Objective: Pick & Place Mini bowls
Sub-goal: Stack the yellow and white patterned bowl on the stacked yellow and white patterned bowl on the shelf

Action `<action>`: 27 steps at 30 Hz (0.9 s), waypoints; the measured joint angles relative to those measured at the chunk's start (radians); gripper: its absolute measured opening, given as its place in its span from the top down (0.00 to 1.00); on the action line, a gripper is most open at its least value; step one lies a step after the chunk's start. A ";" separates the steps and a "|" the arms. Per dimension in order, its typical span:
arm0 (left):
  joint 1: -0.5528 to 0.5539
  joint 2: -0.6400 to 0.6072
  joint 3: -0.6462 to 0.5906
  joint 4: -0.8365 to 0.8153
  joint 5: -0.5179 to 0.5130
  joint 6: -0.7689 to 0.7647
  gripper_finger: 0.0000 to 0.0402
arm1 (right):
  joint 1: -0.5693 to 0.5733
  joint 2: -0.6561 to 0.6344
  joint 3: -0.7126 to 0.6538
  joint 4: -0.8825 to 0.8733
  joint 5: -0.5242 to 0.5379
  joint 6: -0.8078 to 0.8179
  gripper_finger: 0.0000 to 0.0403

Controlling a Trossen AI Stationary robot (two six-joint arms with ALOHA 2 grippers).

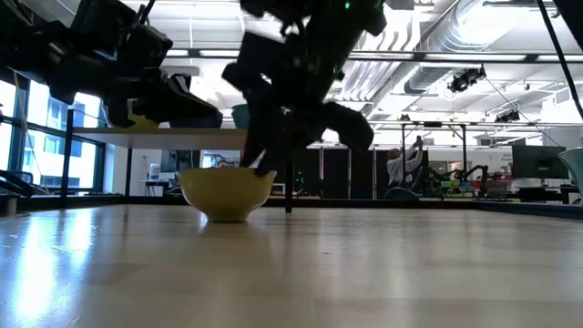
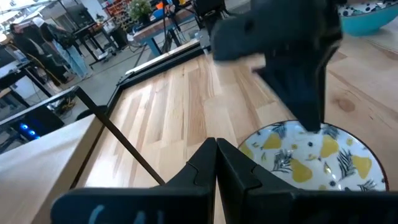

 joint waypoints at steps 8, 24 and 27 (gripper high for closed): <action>0.000 0.000 0.000 0.000 0.001 0.005 0.99 | 0.015 -0.128 0.000 -0.087 -0.021 0.257 0.66; 0.000 0.000 0.000 0.000 0.030 -0.065 0.99 | -0.128 -0.553 -0.755 0.754 -0.302 0.630 0.96; 0.000 0.000 0.000 -0.002 0.060 -0.125 0.99 | -0.155 -0.608 -0.901 0.987 -0.299 0.683 0.96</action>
